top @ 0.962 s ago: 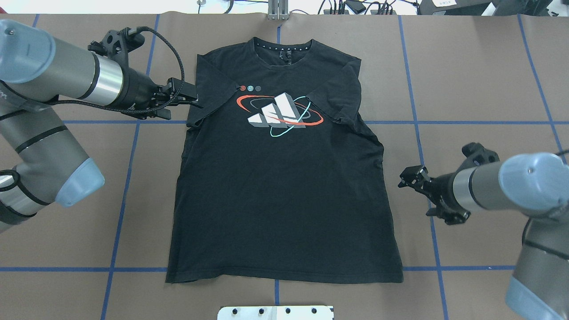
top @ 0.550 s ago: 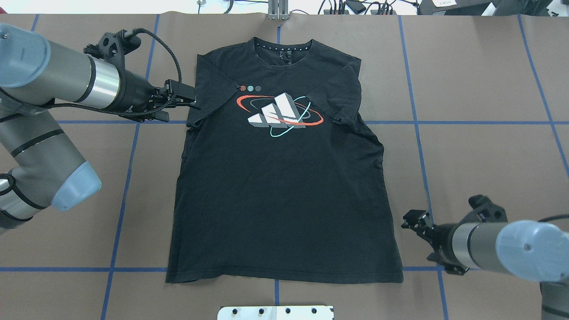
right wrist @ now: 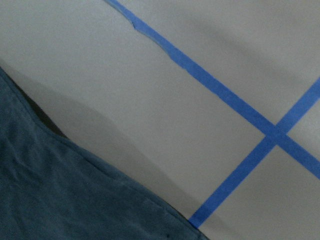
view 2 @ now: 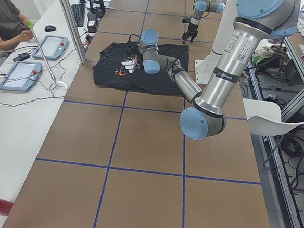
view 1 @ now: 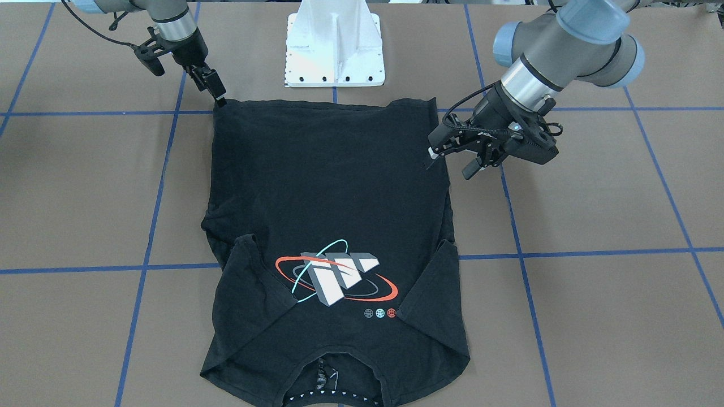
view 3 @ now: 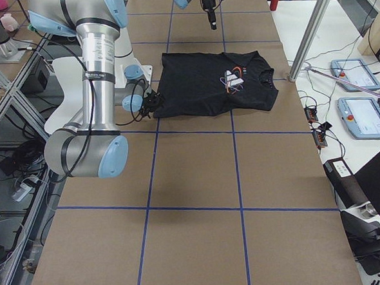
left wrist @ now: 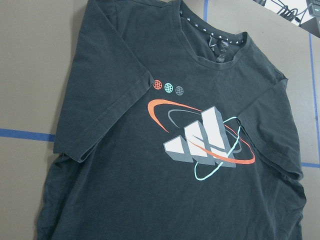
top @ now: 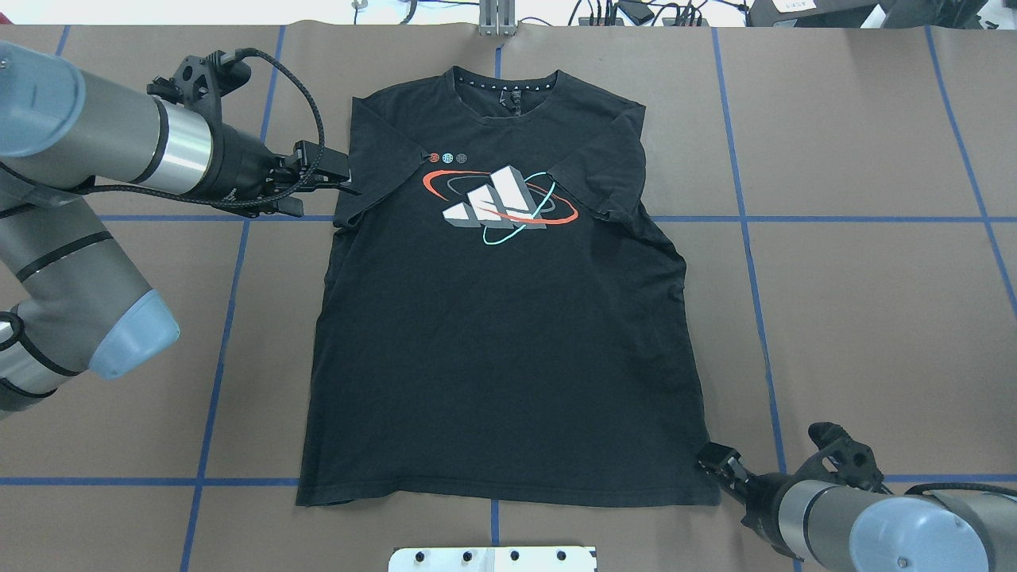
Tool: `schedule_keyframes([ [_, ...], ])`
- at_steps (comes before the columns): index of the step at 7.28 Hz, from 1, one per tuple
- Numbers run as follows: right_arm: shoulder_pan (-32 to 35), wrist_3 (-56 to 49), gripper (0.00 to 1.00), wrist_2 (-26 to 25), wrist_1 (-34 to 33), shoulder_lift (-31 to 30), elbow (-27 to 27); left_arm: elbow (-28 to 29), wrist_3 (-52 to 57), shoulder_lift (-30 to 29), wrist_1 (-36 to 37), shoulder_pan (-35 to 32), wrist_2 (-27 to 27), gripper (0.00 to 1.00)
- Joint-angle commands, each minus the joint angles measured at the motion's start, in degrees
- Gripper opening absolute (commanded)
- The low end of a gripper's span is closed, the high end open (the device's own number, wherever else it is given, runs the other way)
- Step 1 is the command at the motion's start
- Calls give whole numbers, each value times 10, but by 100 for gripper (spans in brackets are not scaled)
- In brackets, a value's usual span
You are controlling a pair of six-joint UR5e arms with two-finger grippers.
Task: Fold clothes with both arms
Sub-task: 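Move the right gripper to the hem corner nearest the robot while the left gripper withdraws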
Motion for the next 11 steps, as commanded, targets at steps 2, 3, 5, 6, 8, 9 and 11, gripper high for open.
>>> schedule_keyframes([
  [2, -19, 2, 90, -10, 0, 10, -13, -1, 0, 7, -1, 1, 1, 99],
  [3, -20, 2, 90, -10, 0, 18, -24, -1, 0, 8, -1, 1, 1, 99],
  [5, -20, 2, 87, -10, 0, 21, -31, -1, 1, 8, -1, 1, 6, 99],
  [6, -17, 2, 63, -10, 0, 21, -28, -1, 1, 9, -1, 1, 9, 99],
  [8, -8, 2, 54, -10, 0, 20, -25, -2, 1, 21, -2, 3, 13, 99],
  [9, -7, 1, 55, -10, 0, 20, -25, -2, 2, 24, -2, 4, 26, 99],
  [11, -1, 1, 1, -9, 0, 20, -24, -2, 2, 27, -2, 6, 26, 99],
])
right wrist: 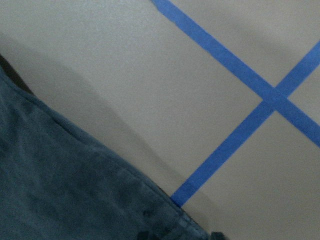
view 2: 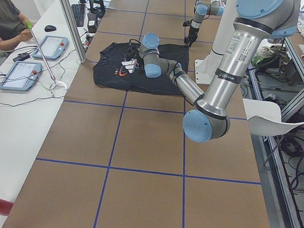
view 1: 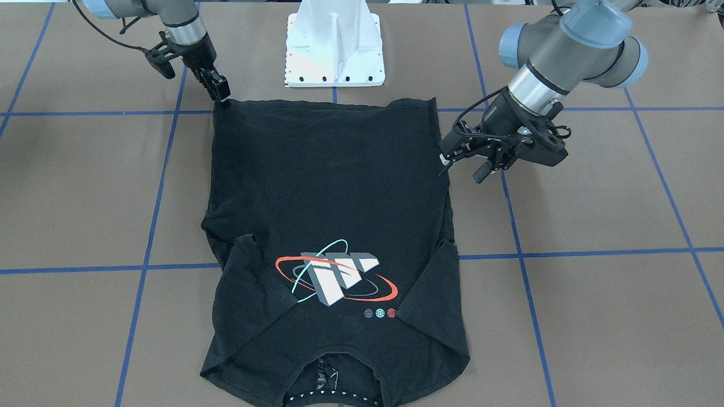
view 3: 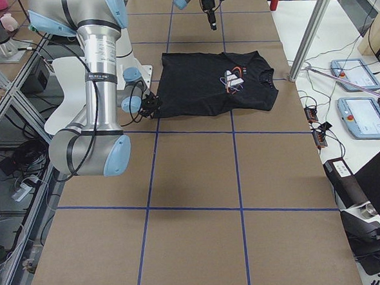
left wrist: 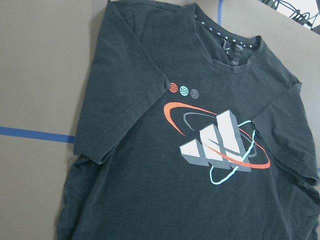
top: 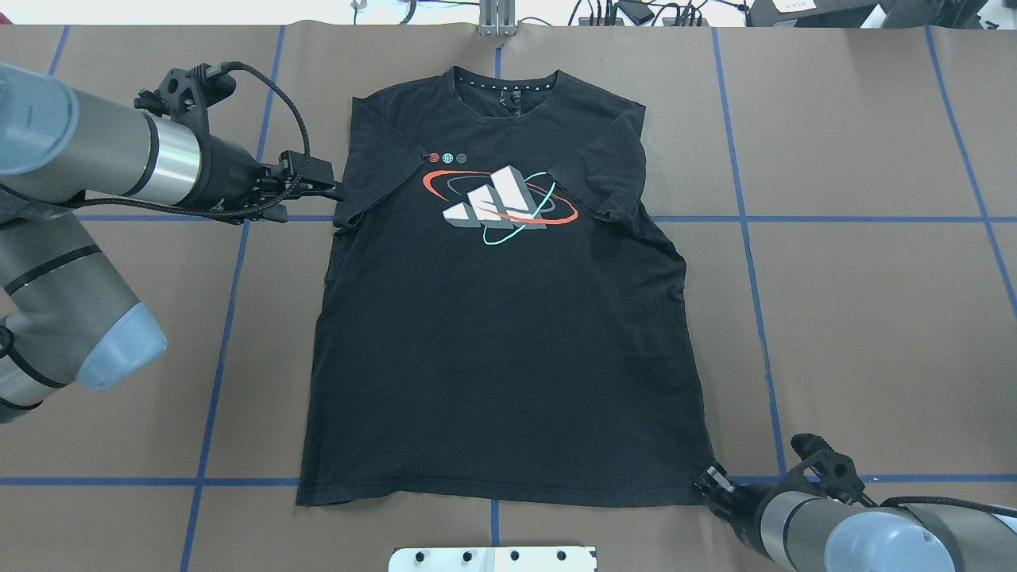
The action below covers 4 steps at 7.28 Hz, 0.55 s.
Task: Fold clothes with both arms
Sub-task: 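Move the right gripper to the hem corner nearest the robot while the left gripper withdraws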
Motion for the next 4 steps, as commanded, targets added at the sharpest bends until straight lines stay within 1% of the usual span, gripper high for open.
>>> schedule_keyframes([
  [1, 6, 0, 0, 1, 0, 0, 1, 0, -1, 2, 1, 4, 3, 99],
  [3, 12, 0, 0, 4, 0, 1, 11, -1, -4, 3, 2, 5, 5, 99],
  [4, 18, 0, 0, 5, 0, -6, 28, -19, -30, 34, 13, 12, 20, 99],
])
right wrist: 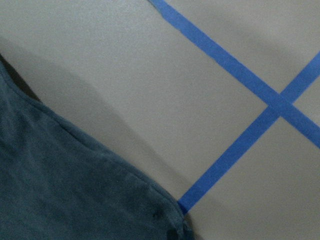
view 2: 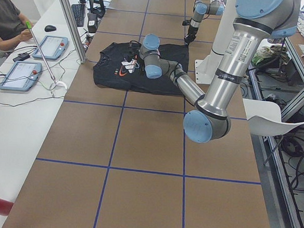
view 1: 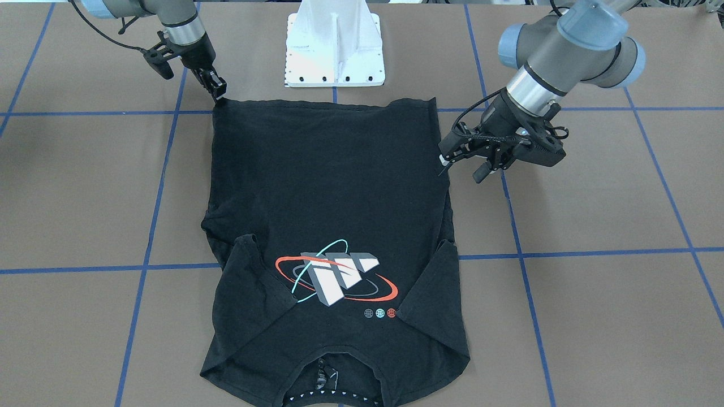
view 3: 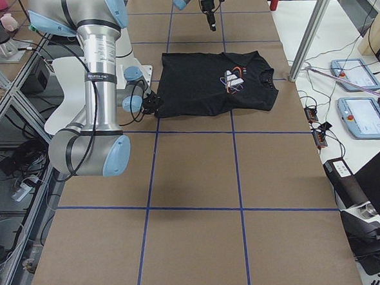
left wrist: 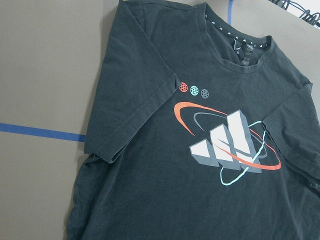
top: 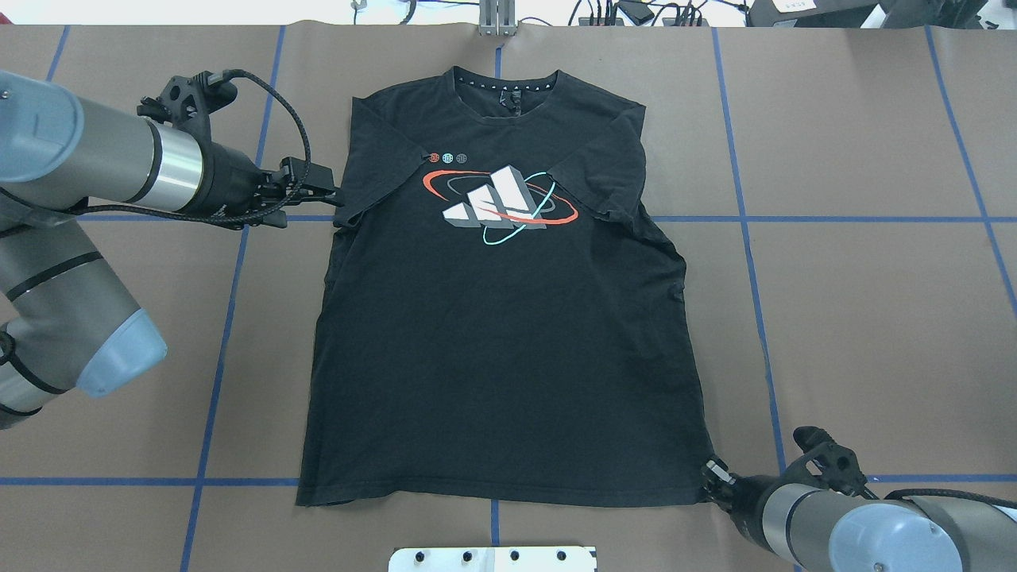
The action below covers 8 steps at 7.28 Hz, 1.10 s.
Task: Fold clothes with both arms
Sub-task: 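Move the left gripper to the other hem corner and grasp both corners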
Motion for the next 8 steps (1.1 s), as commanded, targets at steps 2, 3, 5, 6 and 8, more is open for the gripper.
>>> schedule_keyframes([
  [2, 9, -2, 0, 6, 0, -14, 23, -102, -134, 129, 12, 131, 144, 98],
  [3, 10, -2, 0, 17, 0, -14, 25, -130, -187, 166, 12, 190, 171, 97],
  [5, 10, -2, 0, 20, 0, -22, 35, -139, -252, 188, 50, 299, 246, 90],
  [6, 11, -3, 0, 20, 0, -22, 35, -137, -279, 189, 53, 333, 262, 87],
  [8, 13, -4, 0, 21, 0, -22, 35, -127, -290, 189, 53, 360, 265, 82],
])
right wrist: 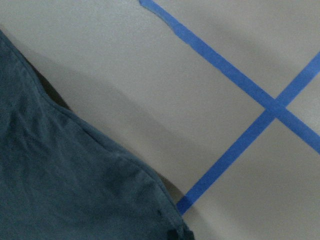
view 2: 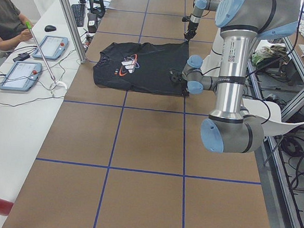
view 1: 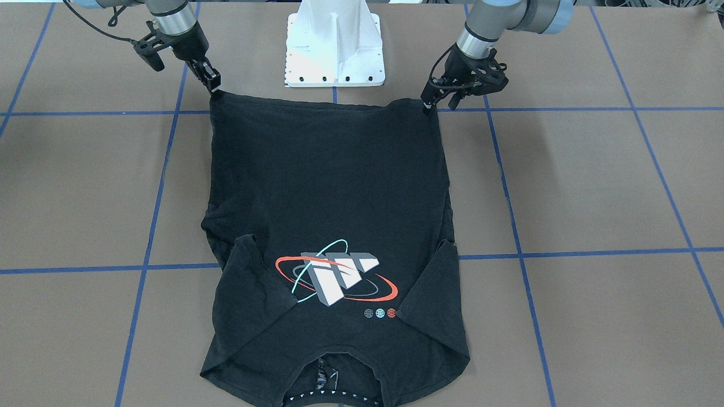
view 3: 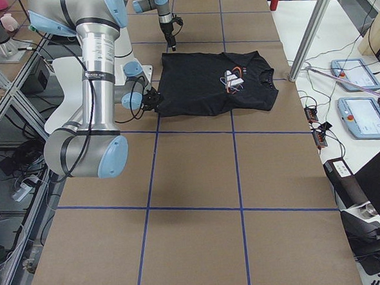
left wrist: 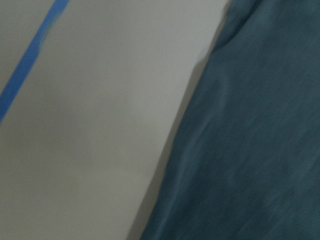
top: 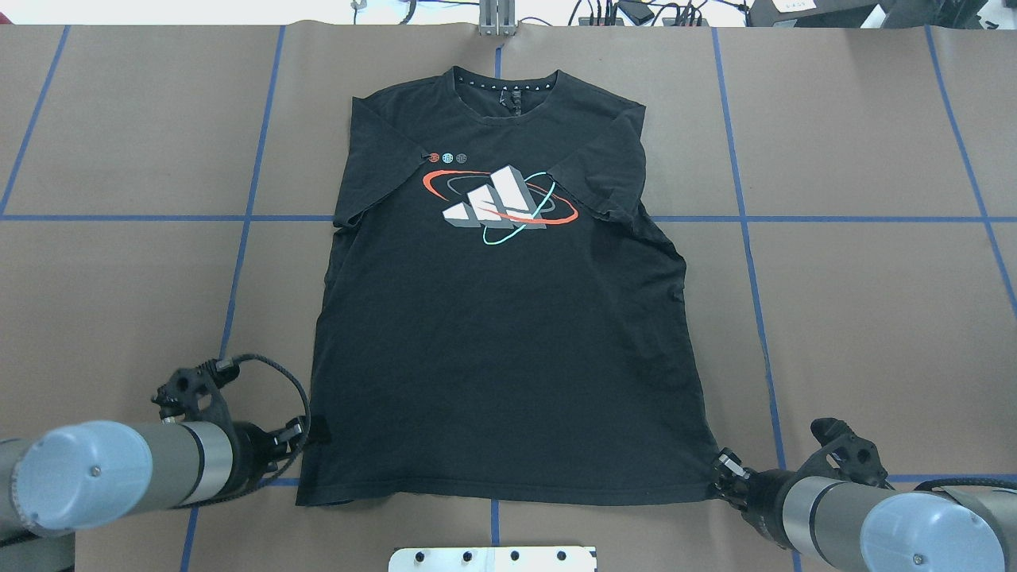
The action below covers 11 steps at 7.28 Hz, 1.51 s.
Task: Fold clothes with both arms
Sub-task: 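Move the left gripper to the other hem corner and grasp both corners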
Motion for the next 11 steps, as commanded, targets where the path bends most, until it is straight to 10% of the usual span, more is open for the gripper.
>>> schedule_keyframes([
  [1, 2, 0, 0, 0, 0, 0, 0, 3, -9, 1, 3, 23, 5, 79],
  [6, 20, -3, 0, 22, 1, 1, 0, 12, -11, -1, 3, 44, 6, 69],
  [11, 20, -4, 0, 22, 1, 3, 0, 11, -11, -1, 3, 44, 4, 0],
])
